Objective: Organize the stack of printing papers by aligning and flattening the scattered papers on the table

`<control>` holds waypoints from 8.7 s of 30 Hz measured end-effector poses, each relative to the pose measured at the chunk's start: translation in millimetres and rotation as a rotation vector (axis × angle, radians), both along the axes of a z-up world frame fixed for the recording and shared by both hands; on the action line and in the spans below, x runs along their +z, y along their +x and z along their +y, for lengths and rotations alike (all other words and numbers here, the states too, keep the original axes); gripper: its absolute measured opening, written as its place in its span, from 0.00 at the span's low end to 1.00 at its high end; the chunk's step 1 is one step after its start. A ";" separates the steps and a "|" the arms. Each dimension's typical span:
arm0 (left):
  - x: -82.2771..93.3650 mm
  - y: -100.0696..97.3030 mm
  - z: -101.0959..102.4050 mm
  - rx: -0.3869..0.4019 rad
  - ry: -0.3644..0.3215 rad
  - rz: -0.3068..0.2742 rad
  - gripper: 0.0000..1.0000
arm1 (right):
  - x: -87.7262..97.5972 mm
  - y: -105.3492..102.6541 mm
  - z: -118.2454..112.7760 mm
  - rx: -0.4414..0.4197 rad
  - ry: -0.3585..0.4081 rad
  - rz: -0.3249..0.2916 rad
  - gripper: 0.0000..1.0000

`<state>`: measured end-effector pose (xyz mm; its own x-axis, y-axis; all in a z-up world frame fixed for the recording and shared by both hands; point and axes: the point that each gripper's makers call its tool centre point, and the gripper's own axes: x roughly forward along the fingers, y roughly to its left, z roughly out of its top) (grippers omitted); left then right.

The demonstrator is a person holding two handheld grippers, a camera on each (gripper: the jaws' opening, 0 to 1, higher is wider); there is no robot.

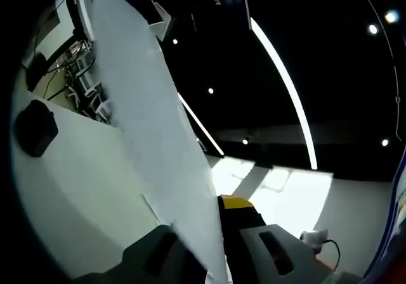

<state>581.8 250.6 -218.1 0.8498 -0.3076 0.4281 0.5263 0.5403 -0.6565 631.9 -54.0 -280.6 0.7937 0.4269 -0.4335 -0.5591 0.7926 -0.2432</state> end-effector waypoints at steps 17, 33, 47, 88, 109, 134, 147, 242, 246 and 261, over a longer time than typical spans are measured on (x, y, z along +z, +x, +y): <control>0.1 0.1 -0.2 0.009 -0.005 0.002 0.06 | -8.4 1.1 -72.9 -0.144 0.046 0.020 0.68; 0.0 -0.6 -2.0 0.005 -0.008 0.002 0.06 | -42.9 -0.3 -55.1 -0.115 0.103 0.082 0.64; -1.3 -0.7 -0.6 0.003 -0.011 0.001 0.06 | -70.8 -0.5 -26.9 -0.088 0.137 0.126 0.62; -4.1 0.2 0.3 -0.002 -0.013 0.002 0.06 | -71.7 -4.5 3.4 -0.016 0.195 0.093 0.15; -4.3 -0.3 -1.8 -0.007 -0.016 0.004 0.06 | -70.9 -3.9 7.4 -0.003 0.188 0.091 0.04; -5.9 0.1 -5.1 -0.012 -0.013 0.014 0.06 | -15.1 -2.7 -34.5 -0.082 0.395 0.010 0.00; -8.0 2.1 -6.7 -0.016 -0.016 0.025 0.06 | 16.2 -6.0 -41.8 -0.087 0.392 -0.095 0.00; -17.0 3.3 -27.2 -0.081 -0.021 0.082 0.20 | 186.6 -121.5 74.4 0.459 0.736 -0.269 0.00; -16.4 2.5 -28.2 -0.082 -0.021 0.080 0.20 | 183.8 -120.7 78.8 0.475 0.771 -0.241 0.00; -15.6 1.6 -30.5 -0.085 -0.022 0.081 0.20 | 139.3 -96.6 82.3 0.388 0.710 -0.132 0.00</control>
<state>583.4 220.1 -233.7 0.8530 -0.3715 0.3667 0.5146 0.4804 -0.7102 535.3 28.3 -141.3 0.5585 0.8192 0.1302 -0.8272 0.5385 0.1604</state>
